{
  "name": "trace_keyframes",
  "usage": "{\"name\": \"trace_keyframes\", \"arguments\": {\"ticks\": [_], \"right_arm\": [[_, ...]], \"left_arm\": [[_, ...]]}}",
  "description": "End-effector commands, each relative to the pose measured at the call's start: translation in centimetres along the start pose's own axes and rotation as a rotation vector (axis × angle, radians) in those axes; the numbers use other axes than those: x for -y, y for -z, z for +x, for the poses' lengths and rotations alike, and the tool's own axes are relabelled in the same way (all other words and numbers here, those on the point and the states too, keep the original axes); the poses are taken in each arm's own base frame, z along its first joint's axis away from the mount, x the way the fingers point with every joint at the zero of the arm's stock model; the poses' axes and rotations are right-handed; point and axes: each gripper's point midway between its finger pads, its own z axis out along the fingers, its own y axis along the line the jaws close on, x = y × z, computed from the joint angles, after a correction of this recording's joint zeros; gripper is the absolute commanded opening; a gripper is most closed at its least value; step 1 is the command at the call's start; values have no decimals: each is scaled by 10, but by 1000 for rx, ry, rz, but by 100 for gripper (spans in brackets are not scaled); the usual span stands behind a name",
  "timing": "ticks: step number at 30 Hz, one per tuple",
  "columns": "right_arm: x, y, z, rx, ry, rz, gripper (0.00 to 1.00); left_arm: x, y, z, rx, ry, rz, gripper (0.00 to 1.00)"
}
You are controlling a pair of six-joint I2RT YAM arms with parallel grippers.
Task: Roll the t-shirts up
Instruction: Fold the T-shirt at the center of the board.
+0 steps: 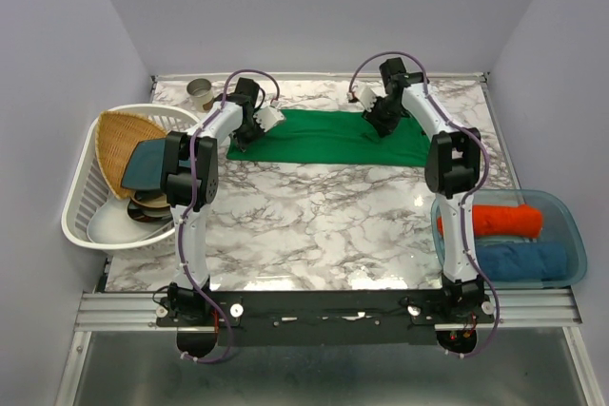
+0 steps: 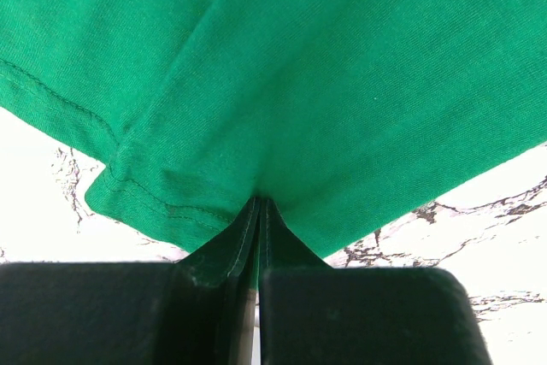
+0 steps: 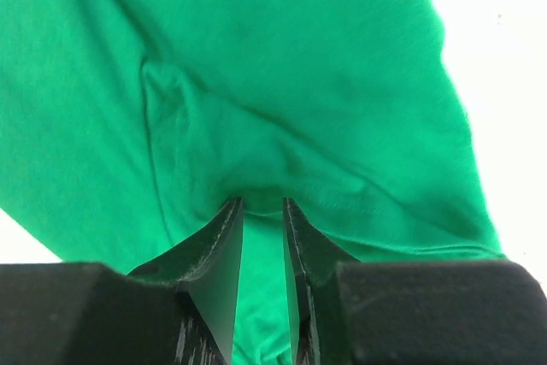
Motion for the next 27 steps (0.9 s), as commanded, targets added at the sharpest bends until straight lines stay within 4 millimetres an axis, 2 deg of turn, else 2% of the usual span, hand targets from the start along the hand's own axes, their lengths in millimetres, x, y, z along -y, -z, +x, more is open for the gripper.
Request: {"name": "trace_keyframes", "arguments": {"ticks": [1,3,6,7,8,10,11,12,14,15,16,17,18,21,27], "right_arm": [[24,0,-43,151,-71,91,34],[40,3,-62,231,-110,143,34],[67,25,-96,360,-204,239,34],[71,31,-103,381,-223,252,34],[69,48,-113,411,-199,253,34],[59,59,-115,408,-132,231,37],[41,58,-105,368,-70,181,42],[31,59,-98,343,-30,153,53],[4,48,-73,248,86,71,56],[-15,39,-53,196,105,18,57],[-23,34,-42,166,123,-2,57],[-22,32,-34,141,141,15,58],[-33,22,-21,106,134,-14,58],[-31,18,-14,83,134,-1,58],[-14,17,-30,112,84,43,59]], "left_arm": [[11,-6,11,-28,22,54,12],[11,-6,11,-30,20,54,12],[11,-5,13,-37,17,52,12],[11,-4,13,-37,14,52,12],[9,-2,12,-36,15,47,12],[9,0,11,-31,18,44,12],[8,1,10,-26,18,42,12],[8,1,9,-25,21,39,13],[7,0,9,-26,26,37,15],[7,-1,9,-26,26,37,16],[6,0,8,-26,26,33,17],[6,0,8,-23,27,31,17],[5,-1,8,-23,26,31,18],[6,-2,9,-25,33,32,18],[10,-2,8,-24,47,38,19]]}}
